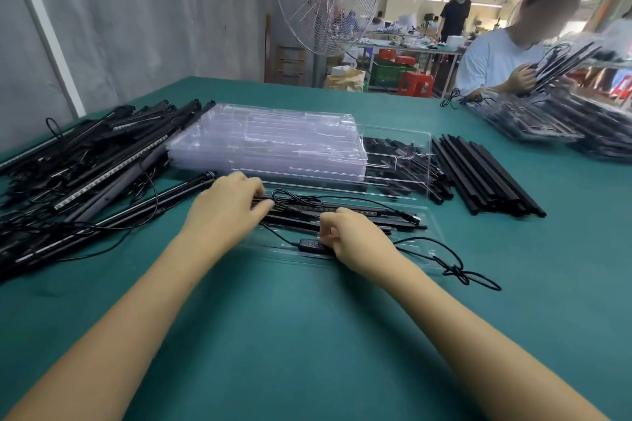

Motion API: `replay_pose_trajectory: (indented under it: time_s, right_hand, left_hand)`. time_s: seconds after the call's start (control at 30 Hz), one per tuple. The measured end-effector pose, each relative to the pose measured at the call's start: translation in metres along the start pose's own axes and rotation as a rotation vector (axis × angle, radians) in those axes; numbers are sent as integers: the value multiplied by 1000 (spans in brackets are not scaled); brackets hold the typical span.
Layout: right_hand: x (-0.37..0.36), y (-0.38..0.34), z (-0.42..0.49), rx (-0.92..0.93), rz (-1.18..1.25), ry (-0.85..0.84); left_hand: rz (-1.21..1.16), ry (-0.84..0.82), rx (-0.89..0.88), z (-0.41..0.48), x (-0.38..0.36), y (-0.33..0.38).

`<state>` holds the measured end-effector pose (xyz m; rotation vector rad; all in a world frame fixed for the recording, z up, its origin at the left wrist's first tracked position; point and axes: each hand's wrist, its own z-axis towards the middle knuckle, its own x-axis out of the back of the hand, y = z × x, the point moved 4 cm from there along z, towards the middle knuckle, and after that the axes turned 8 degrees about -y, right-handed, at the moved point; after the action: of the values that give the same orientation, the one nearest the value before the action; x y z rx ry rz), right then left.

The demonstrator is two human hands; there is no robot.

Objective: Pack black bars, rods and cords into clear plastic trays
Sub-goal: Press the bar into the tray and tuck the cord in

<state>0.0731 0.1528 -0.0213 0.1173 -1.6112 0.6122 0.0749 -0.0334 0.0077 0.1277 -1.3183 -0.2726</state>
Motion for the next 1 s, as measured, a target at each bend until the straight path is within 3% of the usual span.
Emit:
replay_pose_trajectory:
  time_s: [0.2, 0.27, 0.43, 0.63, 0.77, 0.9, 1.0]
  right_hand:
    - [9, -1, 7, -11, -1, -117]
    - [11, -1, 7, -23, 21, -119]
    - [-3, -5, -10, 40, -50, 70]
    - [6, 6, -13, 21, 95, 29]
    - [6, 5, -8, -37, 62, -4]
    - [0, 4, -15, 1, -33, 64]
    - [-1, 4, -16, 28, -61, 9]
  left_hand:
    - [-3, -500, 116, -5, -59, 12]
    - [-28, -567, 155, -3, -66, 11]
    - [-84, -582, 215, 3, -61, 13]
    - [-58, -657, 223, 7, -54, 16]
    - [-33, -685, 209, 10, -52, 16]
    - [-56, -619, 161, 9, -54, 14]
    - [-55, -562, 135, 8, -59, 11]
